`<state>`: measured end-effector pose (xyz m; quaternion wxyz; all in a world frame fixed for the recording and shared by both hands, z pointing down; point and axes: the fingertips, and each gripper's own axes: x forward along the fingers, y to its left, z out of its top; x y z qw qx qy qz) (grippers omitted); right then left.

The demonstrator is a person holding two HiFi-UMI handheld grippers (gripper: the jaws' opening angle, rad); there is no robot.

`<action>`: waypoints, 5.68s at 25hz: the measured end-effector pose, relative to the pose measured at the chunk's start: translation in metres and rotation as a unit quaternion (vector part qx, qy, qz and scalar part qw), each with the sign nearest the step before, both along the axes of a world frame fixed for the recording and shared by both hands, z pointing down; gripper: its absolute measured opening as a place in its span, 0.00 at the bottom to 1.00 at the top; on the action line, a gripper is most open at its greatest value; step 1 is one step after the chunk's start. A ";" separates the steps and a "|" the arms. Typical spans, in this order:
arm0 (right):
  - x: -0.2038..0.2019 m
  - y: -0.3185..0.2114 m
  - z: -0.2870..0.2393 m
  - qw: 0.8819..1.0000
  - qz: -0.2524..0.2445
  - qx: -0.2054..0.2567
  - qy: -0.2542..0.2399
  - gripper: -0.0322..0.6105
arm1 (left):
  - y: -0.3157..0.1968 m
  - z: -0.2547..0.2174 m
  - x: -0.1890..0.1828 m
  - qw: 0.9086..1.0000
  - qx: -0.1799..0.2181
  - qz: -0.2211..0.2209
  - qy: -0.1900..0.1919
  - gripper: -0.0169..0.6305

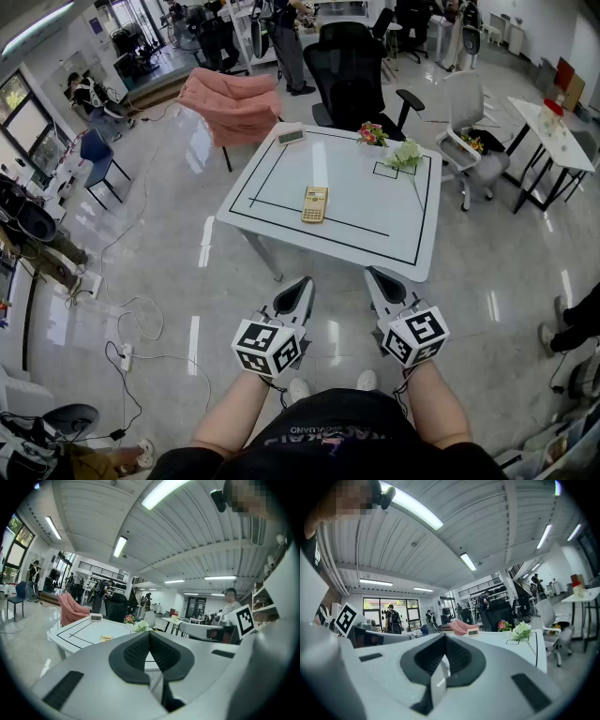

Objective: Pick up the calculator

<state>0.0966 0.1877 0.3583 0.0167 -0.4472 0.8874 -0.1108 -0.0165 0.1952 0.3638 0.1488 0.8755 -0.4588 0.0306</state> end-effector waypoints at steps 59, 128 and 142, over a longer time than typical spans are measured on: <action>-0.025 -0.212 0.013 0.995 0.080 -0.010 0.051 0.42 | -0.244 0.072 -0.032 0.996 -0.059 0.069 0.003 0.59; -0.033 -0.384 0.158 0.977 -0.046 -0.209 -0.007 0.42 | -0.360 0.267 -0.012 0.951 -0.273 -0.033 -0.140 0.60; -0.066 -0.394 0.222 0.939 -0.075 -0.330 -0.059 0.42 | -0.360 0.260 -0.016 0.956 -0.291 -0.020 -0.046 0.59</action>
